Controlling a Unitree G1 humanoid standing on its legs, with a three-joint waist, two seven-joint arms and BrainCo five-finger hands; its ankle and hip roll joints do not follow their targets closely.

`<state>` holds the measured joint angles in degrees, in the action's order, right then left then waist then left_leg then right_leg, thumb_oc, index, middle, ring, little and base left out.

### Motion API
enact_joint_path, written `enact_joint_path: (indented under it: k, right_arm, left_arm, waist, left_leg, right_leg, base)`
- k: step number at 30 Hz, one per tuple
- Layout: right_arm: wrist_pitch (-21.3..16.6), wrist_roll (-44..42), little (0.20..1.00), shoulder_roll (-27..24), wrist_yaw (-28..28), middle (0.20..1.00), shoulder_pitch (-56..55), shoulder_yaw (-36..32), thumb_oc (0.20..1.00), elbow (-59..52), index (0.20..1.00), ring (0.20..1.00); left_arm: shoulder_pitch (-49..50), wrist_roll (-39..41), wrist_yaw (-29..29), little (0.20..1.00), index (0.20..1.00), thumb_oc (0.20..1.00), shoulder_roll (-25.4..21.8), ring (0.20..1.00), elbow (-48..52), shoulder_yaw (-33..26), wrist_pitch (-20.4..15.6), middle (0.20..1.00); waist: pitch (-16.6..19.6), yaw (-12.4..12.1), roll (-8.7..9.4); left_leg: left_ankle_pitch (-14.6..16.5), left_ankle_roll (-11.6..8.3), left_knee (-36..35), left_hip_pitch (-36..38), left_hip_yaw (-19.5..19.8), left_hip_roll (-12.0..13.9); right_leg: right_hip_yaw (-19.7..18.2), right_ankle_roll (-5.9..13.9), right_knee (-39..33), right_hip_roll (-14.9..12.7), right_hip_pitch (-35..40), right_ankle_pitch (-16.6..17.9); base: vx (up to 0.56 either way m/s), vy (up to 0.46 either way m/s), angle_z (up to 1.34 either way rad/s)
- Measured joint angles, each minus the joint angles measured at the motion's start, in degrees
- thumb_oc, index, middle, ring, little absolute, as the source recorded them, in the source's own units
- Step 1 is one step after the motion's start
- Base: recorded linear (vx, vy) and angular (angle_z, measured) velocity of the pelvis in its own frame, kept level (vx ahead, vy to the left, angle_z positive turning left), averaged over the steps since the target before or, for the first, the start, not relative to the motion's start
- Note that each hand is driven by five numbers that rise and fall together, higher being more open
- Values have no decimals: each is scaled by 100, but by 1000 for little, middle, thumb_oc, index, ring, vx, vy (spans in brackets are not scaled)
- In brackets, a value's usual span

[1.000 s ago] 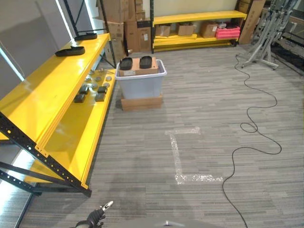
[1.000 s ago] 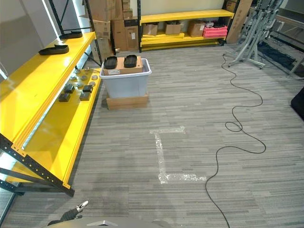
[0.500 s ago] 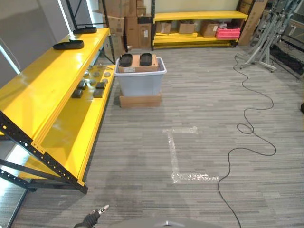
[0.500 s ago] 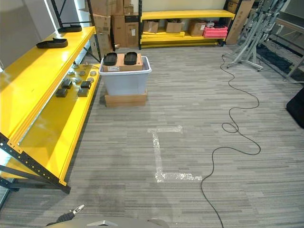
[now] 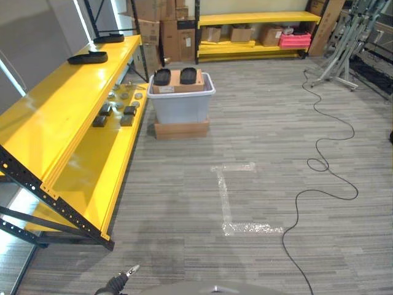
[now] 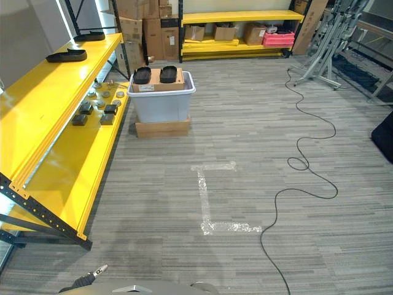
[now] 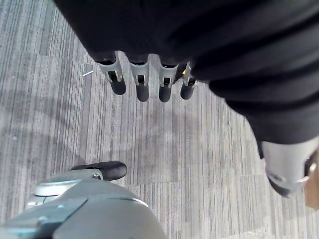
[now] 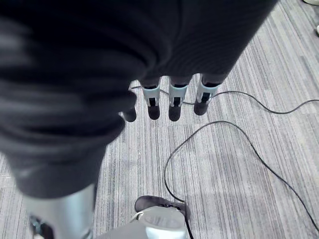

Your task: Move parts from the plastic box to the shelf.

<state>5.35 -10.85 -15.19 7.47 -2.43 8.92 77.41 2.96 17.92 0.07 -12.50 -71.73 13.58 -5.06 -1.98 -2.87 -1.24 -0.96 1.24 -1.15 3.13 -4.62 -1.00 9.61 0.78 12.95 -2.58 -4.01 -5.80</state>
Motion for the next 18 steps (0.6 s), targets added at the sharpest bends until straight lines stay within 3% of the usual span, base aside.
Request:
enact_joint_path:
  k: [8, 12, 14, 15, 17, 18]
  right_arm:
    - [-82, -282, 1000, -8, 17, 1000, 101, -37, 1000, -53, 1000, 1000]
    - [-136, -692, 1000, -155, 23, 1000, 254, -129, 1000, -211, 1000, 1000]
    - [-198, -800, 1000, -102, 14, 1000, 483, -118, 1000, -133, 1000, 1000]
    - [-273, -822, 1000, -127, 0, 1000, 515, -112, 1000, -115, 1000, 1000]
    - [-279, -909, 1000, -156, -102, 1000, 439, -132, 1000, -146, 1000, 1000]
    - [-272, -908, 1000, -120, -139, 1000, 327, -129, 1000, -174, 1000, 1000]
  left_arm:
    - [-98, 210, -1, 1000, 1000, 1000, 16, 1000, -4, -14, 94, 1000]
    - [-362, 338, -4, 1000, 1000, 1000, 9, 1000, 122, -21, 194, 1000]
    - [-697, 330, 87, 1000, 1000, 1000, 29, 1000, -8, -3, 380, 1000]
    - [-906, 328, 99, 1000, 1000, 1000, 49, 1000, -144, 9, 426, 1000]
    - [-820, 325, 101, 1000, 1000, 1000, 79, 1000, -161, 0, 500, 1000]
    - [-721, 326, 113, 1000, 1000, 1000, 46, 1000, -155, -27, 513, 1000]
  waist:
    - [-96, 5, -46]
    - [-143, 64, -102]
    - [-551, 160, -8]
    - [-853, 212, -20]
    - [-985, 351, -180]
    - [-987, 349, -158]
  left_leg:
    - [2, 6, 6, 59, -22, -13]
    - [69, 148, 11, 105, -75, -135]
    - [136, 446, 222, -18, -298, -485]
    - [376, 647, 760, -254, -342, -544]
    - [510, 688, 943, -248, -309, -487]
    - [513, 696, 873, -199, -323, -530]
  right_leg:
    - [-50, 3, 16, 0, -2, 2]
    - [-153, 99, 120, -74, -30, -20]
    - [-319, 380, 1634, -405, -765, -29]
    - [-487, 855, 2833, -637, -1461, 392]
    - [-459, 818, 3111, -661, -1662, 941]
    - [-409, 963, 2917, -693, -1695, 805]
  base:
    - [42, 62, -3]
    - [30, 222, -13]
    - [-40, 324, -32]
    - [64, 186, -12]
    - [127, 67, -9]
    - [164, -44, -26]
